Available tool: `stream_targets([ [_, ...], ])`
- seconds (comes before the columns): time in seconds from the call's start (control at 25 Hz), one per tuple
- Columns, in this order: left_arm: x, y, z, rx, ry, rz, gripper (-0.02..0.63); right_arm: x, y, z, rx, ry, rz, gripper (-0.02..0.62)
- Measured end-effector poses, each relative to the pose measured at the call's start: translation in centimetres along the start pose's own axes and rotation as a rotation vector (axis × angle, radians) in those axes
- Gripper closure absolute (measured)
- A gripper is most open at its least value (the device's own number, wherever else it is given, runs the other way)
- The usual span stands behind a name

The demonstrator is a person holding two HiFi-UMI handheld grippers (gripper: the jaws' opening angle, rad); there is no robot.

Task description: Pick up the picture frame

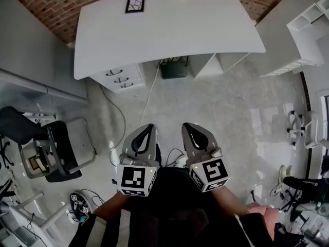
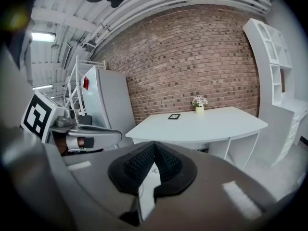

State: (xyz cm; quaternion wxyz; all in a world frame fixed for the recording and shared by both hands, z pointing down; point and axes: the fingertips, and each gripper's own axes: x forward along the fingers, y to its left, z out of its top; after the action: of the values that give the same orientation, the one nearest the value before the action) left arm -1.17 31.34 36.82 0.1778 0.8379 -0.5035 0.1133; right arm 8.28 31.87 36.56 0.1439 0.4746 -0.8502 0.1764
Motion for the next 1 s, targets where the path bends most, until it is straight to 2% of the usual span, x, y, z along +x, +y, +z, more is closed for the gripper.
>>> stream_targets([
  [0.44,2.5,2.9,1.6,-0.018,-0.031,-0.021,0.607,3.7,-0.3,2.3,-0.039,0.009,-0.014,0.594],
  [1.0,3.9,5.7,5.1,0.018,-0.087,-0.058,0.607,6.9,0.0,6.2,-0.07,-0.032,-0.05,0.594],
])
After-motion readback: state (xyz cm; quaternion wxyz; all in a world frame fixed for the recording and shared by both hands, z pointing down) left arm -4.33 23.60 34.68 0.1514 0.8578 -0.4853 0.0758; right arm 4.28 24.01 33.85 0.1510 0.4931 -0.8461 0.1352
